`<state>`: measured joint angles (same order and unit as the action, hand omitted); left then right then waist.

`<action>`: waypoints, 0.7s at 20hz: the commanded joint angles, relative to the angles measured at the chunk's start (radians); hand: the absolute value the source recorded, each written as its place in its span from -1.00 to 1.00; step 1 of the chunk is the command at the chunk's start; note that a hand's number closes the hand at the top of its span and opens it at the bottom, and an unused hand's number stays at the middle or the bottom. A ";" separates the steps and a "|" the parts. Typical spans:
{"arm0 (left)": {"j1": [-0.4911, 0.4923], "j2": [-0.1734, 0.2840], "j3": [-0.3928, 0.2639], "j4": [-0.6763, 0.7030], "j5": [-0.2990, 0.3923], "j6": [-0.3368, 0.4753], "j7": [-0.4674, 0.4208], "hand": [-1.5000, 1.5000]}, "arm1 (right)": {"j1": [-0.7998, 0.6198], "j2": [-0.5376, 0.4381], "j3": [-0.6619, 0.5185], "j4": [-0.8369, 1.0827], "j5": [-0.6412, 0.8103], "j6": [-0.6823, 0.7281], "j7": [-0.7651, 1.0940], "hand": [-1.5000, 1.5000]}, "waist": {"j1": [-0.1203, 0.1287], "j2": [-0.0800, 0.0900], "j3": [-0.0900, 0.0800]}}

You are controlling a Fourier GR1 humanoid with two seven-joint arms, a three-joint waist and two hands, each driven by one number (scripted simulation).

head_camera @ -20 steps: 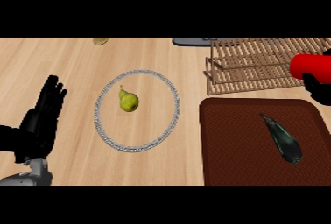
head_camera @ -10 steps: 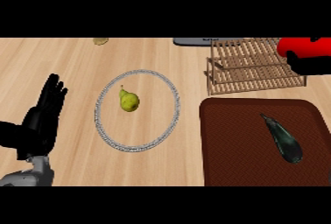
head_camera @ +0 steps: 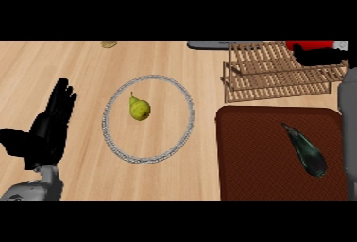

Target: Pick the can from the tray and place it in the tiered shelf

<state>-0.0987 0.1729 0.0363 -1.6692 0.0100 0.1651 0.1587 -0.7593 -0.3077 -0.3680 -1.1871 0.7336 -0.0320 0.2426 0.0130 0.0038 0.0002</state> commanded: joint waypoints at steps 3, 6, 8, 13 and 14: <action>0.041 0.000 0.003 -0.047 0.005 -0.017 0.016 0.00 | -0.078 -0.011 -0.044 0.211 -0.074 -0.037 -0.031 -1.00 | 0.002 -0.002 0.000; 0.011 -0.016 -0.004 -0.022 -0.010 -0.008 0.019 0.00 | -0.121 -0.060 -0.044 0.311 -0.107 -0.013 -0.101 -1.00 | 0.000 -0.001 0.000; 0.060 -0.021 -0.005 -0.053 -0.015 -0.008 0.013 0.00 | -0.124 -0.035 -0.026 0.299 -0.117 -0.031 -0.095 -1.00 | -0.001 -0.003 0.000; -0.025 -0.003 0.036 0.008 0.004 -0.022 0.034 0.00 | -0.101 -0.025 -0.034 0.258 -0.196 -0.005 -0.145 -1.00 | -0.010 -0.004 0.000; 0.007 -0.003 0.038 0.009 0.016 -0.044 -0.008 0.00 | -0.159 -0.061 -0.047 0.349 -0.197 -0.023 -0.197 -1.00 | -0.001 -0.001 0.000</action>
<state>-0.0962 0.1637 0.0546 -1.6740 0.0046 0.1471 0.1700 -0.8945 -0.3541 -0.4099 -0.8847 0.5794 -0.0570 0.1122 0.0090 -0.0005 -0.0013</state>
